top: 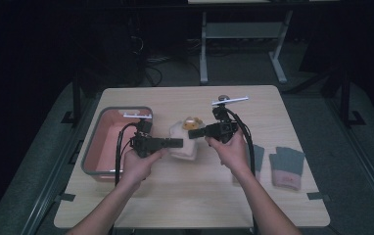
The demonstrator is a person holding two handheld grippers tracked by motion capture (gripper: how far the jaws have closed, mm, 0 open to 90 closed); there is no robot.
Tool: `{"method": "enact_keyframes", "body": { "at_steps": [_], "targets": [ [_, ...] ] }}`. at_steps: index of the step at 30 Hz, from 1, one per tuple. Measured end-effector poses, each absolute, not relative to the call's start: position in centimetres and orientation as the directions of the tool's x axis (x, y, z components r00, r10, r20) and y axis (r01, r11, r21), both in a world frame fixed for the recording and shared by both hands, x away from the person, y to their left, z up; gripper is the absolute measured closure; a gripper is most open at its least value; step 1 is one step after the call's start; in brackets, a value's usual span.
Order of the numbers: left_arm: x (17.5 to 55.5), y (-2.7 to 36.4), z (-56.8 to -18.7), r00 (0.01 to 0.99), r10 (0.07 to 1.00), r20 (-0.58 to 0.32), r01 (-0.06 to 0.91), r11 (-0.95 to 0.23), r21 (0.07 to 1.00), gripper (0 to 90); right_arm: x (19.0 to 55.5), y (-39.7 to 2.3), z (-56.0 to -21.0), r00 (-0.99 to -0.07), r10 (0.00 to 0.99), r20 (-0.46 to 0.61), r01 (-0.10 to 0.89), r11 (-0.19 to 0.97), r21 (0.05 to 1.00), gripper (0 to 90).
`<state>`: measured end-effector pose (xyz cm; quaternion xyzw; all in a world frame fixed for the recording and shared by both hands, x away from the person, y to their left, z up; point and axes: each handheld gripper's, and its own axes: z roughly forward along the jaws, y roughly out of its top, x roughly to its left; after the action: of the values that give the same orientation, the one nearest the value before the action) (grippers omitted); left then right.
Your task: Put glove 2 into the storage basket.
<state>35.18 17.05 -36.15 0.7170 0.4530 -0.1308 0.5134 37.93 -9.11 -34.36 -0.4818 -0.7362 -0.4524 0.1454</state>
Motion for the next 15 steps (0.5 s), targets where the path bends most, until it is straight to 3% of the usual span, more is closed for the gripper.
{"method": "enact_keyframes", "body": {
  "at_steps": [15],
  "targets": [
    [35.9,19.0,-34.0,0.562,0.518,-0.645,0.769,-0.041,0.637,66.2,39.0,-7.6,-32.2,-0.515,0.551,0.657,0.828,0.121,0.547,82.7]
  ]
}}
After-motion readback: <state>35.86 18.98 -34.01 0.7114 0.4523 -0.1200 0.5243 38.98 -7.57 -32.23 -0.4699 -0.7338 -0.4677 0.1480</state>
